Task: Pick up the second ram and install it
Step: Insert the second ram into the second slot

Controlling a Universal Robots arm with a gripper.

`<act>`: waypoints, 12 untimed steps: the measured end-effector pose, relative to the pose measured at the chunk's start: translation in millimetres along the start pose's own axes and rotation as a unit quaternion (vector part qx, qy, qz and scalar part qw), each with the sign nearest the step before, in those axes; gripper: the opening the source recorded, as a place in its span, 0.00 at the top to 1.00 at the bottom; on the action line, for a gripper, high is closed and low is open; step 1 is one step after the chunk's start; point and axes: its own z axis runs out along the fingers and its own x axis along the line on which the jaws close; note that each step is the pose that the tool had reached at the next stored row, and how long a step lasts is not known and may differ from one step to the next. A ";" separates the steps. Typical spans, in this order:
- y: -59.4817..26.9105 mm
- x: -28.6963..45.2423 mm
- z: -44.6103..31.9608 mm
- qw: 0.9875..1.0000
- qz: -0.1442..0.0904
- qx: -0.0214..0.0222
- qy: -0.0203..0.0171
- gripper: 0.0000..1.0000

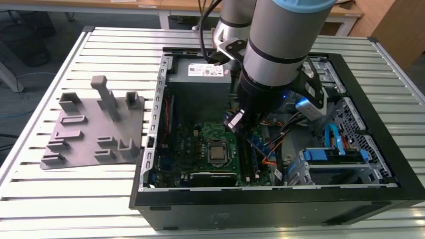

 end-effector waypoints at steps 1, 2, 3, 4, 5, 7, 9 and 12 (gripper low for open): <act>0.0 0.0 0.0 1.000 0.004 0.000 0.000 0.86; 0.0 0.0 0.1 1.000 0.008 0.000 0.000 0.86; 0.0 0.0 0.1 1.000 0.012 0.000 -0.001 0.86; 0.0 0.0 0.1 1.000 0.016 0.001 -0.001 0.86; 0.0 0.0 0.1 1.000 0.019 0.001 -0.001 0.86; 0.0 0.0 0.2 1.000 0.027 0.001 -0.001 0.86; 0.0 0.0 0.2 0.999 0.036 0.002 -0.002 0.86; 0.0 0.0 0.3 0.999 0.049 0.002 -0.002 0.86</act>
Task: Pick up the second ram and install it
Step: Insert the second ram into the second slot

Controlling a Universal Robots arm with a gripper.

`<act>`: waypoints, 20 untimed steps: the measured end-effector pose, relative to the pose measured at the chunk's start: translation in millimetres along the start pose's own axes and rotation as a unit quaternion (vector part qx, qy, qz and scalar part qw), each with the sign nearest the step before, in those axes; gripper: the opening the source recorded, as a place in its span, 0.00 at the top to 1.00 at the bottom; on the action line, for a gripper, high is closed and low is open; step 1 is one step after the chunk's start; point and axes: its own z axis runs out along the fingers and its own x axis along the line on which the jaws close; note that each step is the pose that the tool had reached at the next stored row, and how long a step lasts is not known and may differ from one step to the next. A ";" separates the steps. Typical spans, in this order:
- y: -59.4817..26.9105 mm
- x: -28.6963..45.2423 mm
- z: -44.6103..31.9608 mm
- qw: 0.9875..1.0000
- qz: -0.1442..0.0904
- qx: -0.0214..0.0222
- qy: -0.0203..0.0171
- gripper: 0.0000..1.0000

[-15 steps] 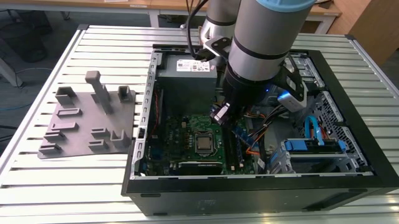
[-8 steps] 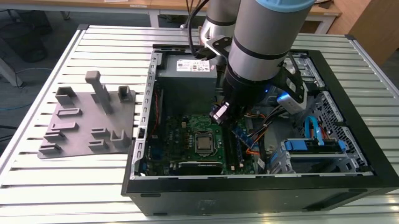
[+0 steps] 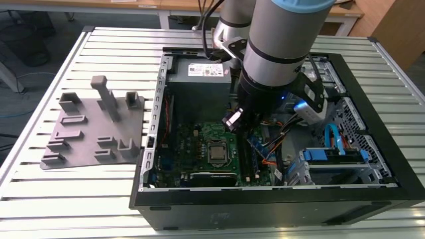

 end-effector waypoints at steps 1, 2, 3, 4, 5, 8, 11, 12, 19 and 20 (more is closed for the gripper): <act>0.0 0.0 0.0 1.000 0.004 0.000 0.000 0.86; 0.0 0.0 0.0 1.000 0.009 0.001 0.000 0.86; 0.0 0.0 0.0 1.000 0.014 0.001 0.000 0.86; 0.0 0.0 0.0 1.000 0.018 0.001 -0.001 0.86; 0.0 0.0 0.0 1.000 0.022 0.001 -0.001 0.86; 0.0 0.0 0.1 0.999 0.035 0.002 -0.001 0.86; 0.0 0.0 0.2 0.999 0.047 0.002 -0.002 0.86; 0.0 0.0 0.2 0.999 0.051 0.003 -0.002 0.86; 0.0 0.0 0.3 0.997 0.080 0.004 -0.003 0.86; 0.0 0.0 0.3 0.996 0.084 0.004 -0.003 0.86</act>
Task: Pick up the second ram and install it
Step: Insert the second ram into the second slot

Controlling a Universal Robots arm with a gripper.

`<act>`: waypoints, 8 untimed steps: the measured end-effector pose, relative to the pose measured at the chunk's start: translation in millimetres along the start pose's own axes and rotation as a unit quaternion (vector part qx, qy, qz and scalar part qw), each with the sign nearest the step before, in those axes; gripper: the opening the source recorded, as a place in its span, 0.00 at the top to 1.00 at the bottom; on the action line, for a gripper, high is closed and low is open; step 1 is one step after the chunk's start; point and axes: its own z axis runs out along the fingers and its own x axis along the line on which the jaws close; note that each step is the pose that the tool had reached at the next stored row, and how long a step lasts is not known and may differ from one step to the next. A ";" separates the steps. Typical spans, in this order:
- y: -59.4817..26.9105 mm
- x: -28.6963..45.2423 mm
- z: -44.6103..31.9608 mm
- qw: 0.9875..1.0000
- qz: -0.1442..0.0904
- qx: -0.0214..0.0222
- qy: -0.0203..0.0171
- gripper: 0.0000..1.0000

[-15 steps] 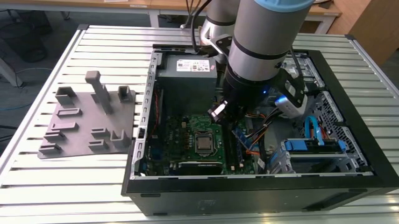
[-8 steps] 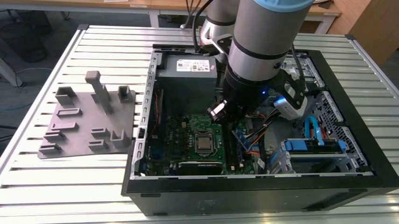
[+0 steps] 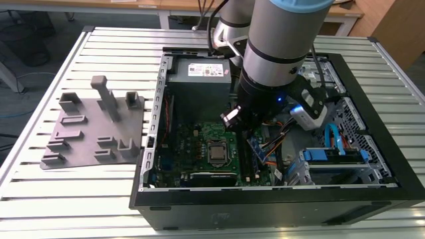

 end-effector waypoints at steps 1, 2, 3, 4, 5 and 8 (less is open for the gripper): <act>0.0 0.0 0.0 1.000 0.005 0.000 0.000 0.86; 0.0 0.0 0.0 1.000 0.010 0.000 0.000 0.86; 0.0 0.0 0.0 1.000 0.014 0.001 -0.001 0.86; 0.0 0.0 0.1 1.000 0.019 0.001 -0.001 0.86; 0.0 0.0 0.1 1.000 0.023 0.001 -0.001 0.86; 0.0 0.0 0.2 0.999 0.036 0.002 -0.001 0.86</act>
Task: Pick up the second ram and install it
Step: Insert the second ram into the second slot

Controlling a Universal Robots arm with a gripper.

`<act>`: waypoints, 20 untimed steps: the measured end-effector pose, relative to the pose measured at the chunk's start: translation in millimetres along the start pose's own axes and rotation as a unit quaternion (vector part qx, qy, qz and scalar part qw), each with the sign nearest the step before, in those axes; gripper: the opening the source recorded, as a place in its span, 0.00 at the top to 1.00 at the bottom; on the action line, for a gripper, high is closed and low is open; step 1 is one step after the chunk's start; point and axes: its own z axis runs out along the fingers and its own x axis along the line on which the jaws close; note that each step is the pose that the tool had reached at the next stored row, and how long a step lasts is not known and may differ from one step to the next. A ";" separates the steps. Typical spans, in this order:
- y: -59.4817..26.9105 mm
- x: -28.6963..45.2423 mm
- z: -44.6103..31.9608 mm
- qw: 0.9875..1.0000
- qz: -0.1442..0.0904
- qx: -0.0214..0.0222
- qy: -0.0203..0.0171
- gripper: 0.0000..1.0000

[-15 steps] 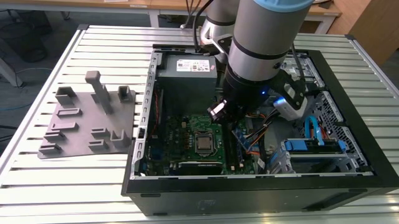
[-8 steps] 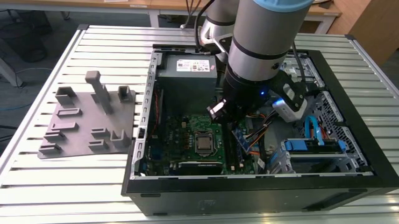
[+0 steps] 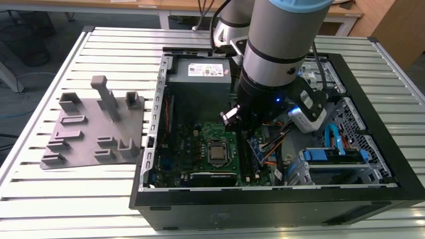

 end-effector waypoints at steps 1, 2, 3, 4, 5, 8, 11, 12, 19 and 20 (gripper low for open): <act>0.0 0.0 0.0 1.000 0.004 0.000 0.000 0.86; 0.0 0.0 0.0 1.000 0.008 0.000 0.000 0.86; 0.0 0.0 0.0 1.000 0.013 0.001 -0.001 0.86; 0.0 0.0 0.1 1.000 0.017 0.001 -0.001 0.86; 0.0 0.0 0.1 1.000 0.021 0.001 -0.001 0.86; 0.0 0.0 0.1 1.000 0.031 0.001 -0.001 0.86; 0.0 0.0 0.2 0.999 0.041 0.002 -0.002 0.86; 0.0 0.0 0.2 0.999 0.045 0.002 -0.002 0.86; 0.0 0.0 0.3 0.998 0.068 0.003 -0.003 0.86; 0.0 0.0 0.3 0.997 0.071 0.003 -0.003 0.86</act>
